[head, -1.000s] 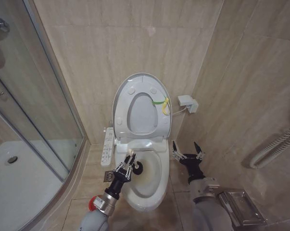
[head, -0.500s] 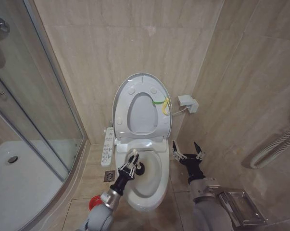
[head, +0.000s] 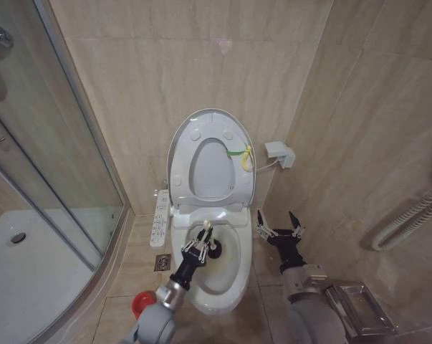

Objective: Open the toilet lid, clean the toilet bowl with a toilet brush, close the toilet lid, and flush.

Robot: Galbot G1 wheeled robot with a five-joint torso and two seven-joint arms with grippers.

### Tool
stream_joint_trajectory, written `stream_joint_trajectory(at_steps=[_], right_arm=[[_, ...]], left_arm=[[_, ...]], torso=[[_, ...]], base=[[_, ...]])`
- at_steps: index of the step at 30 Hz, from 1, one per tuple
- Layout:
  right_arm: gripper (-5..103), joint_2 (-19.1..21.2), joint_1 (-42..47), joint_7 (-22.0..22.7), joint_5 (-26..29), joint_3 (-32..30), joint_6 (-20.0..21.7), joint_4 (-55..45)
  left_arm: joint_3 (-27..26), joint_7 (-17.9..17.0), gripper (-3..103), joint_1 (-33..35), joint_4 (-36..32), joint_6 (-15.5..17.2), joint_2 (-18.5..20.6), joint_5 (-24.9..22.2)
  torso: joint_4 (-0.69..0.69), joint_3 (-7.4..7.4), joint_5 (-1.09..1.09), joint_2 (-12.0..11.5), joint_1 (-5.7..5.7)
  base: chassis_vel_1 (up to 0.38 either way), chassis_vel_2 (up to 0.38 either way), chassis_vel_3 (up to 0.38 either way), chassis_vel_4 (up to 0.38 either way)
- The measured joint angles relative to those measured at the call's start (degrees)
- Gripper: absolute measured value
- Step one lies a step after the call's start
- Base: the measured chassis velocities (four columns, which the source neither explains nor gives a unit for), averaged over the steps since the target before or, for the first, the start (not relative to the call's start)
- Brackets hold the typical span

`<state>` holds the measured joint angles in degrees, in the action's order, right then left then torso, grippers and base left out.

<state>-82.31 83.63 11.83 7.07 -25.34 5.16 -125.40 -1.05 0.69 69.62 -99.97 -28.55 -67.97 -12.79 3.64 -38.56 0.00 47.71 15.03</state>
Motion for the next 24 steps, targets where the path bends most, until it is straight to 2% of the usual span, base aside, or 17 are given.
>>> stream_joint_trajectory(at_steps=[3,9,16,24], right_arm=[[100,0.0,0.0,0.0,0.0,0.0,0.0,0.0],[100,0.0,0.0,0.0,0.0,0.0,0.0,0.0],[100,0.0,0.0,0.0,0.0,0.0,0.0,0.0],[100,0.0,0.0,0.0,0.0,0.0,0.0,0.0]], left_arm=[[-4.2,-1.0,15,5.5,-6.0,0.1,1.2,2.7],[-8.4,-3.0,15,12.0,-10.1,-0.6,2.4,5.8],[-14.8,-7.0,15,21.3,-13.0,-0.6,0.3,11.1],[-20.4,-9.3,15,28.5,-19.0,0.6,-1.0,12.3]], torso=[[0.00,0.00,0.00,0.0,0.00],[0.01,0.00,0.00,0.0,0.00],[0.01,0.00,-0.01,0.0,0.00],[0.01,0.00,-0.01,0.0,0.00]], base=[[0.000,0.000,0.000,0.000],[0.000,0.000,0.000,0.000],[0.000,0.000,0.000,0.000],[0.000,0.000,0.000,0.000]])
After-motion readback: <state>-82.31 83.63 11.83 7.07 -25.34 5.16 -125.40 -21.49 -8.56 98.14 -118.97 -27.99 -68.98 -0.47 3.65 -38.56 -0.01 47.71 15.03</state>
